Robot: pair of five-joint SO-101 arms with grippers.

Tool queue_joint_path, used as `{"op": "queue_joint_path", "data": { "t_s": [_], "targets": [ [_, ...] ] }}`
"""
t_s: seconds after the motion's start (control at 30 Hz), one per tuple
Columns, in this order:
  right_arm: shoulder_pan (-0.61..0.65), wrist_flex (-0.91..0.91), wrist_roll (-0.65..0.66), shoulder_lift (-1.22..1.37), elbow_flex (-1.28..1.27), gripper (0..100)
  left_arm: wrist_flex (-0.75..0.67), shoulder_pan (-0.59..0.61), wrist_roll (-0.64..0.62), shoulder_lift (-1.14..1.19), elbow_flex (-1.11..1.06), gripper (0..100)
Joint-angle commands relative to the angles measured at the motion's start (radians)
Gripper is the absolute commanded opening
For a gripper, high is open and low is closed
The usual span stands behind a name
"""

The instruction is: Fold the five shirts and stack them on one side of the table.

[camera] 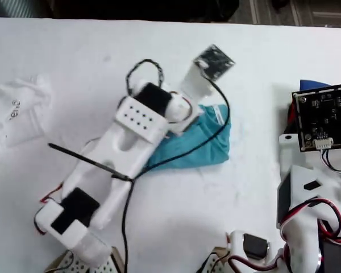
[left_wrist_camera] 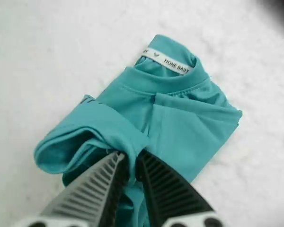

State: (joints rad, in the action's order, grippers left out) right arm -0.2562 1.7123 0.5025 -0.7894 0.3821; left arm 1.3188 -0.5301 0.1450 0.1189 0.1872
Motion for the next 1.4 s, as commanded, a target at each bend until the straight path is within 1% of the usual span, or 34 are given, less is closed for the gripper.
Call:
{"op": "queue_joint_path", "data": {
  "t_s": [0.0,0.1,0.23,0.27,0.33,0.43,0.47,0.5,0.57,0.63,0.77,0.83,0.9,0.97,1.0,1.03,1.13,1.2,1.3,1.37],
  "targets": [
    [-0.004,-0.016,0.002,0.002,0.0,1.8,-0.038,-0.036,-0.026,0.045,0.084,2],
    [-0.002,-0.016,0.002,0.002,0.0,1.8,-0.035,-0.048,-0.071,0.124,0.172,2],
    [-0.004,-0.016,0.002,0.002,0.0,1.8,-0.028,-0.053,-0.08,0.248,0.296,3],
    [-0.005,-0.016,0.002,0.002,0.0,1.8,-0.015,-0.053,-0.08,0.278,0.325,5],
    [-0.005,-0.016,0.002,0.002,0.0,1.8,0.031,-0.053,-0.098,0.329,0.387,13],
    [-0.004,-0.016,0.002,0.002,0.0,1.8,0.15,-0.045,-0.212,0.377,0.497,29],
    [-0.004,-0.016,0.002,0.002,0.0,1.8,0.193,-0.044,-0.236,0.386,0.539,32],
    [-0.002,-0.016,0.002,0.002,0.0,1.8,0.235,-0.039,-0.239,0.392,0.585,33],
    [-0.002,-0.016,0.002,0.002,0.0,1.8,0.304,-0.03,-0.218,0.401,0.669,32],
    [-0.002,-0.016,0.002,0.002,0.0,1.8,0.367,0.005,-0.207,0.403,0.743,30],
    [-0.002,-0.016,0.002,0.002,0.0,1.8,0.462,0.13,-0.206,0.404,0.838,27],
    [-0.002,-0.016,0.002,0.002,0.0,1.8,0.465,0.2,-0.183,0.404,0.825,21],
    [-0.002,-0.016,0.0,0.002,0.0,1.8,0.465,0.251,-0.118,0.406,0.789,12],
    [-0.002,-0.016,-0.005,0.002,0.0,1.8,0.459,0.275,-0.052,0.406,0.723,3],
    [-0.002,-0.015,-0.008,0.002,0.0,1.8,0.457,0.277,-0.025,0.406,0.681,2],
    [-0.002,-0.015,-0.008,0.002,0.0,1.8,0.454,0.277,-0.008,0.406,0.637,3],
    [-0.002,-0.01,-0.008,0.002,-0.011,1.8,0.433,0.275,-0.002,0.406,0.52,2],
    [-0.002,-0.01,-0.008,0.002,-0.058,1.8,0.431,0.289,-0.006,0.394,0.483,2],
    [-0.002,-0.012,-0.008,0.005,-0.184,1.8,0.46,0.349,-0.017,0.357,0.491,2],
    [0.004,-0.013,-0.008,0.027,-0.269,1.8,0.465,0.412,-0.046,0.3,0.491,2]
  ]
}}
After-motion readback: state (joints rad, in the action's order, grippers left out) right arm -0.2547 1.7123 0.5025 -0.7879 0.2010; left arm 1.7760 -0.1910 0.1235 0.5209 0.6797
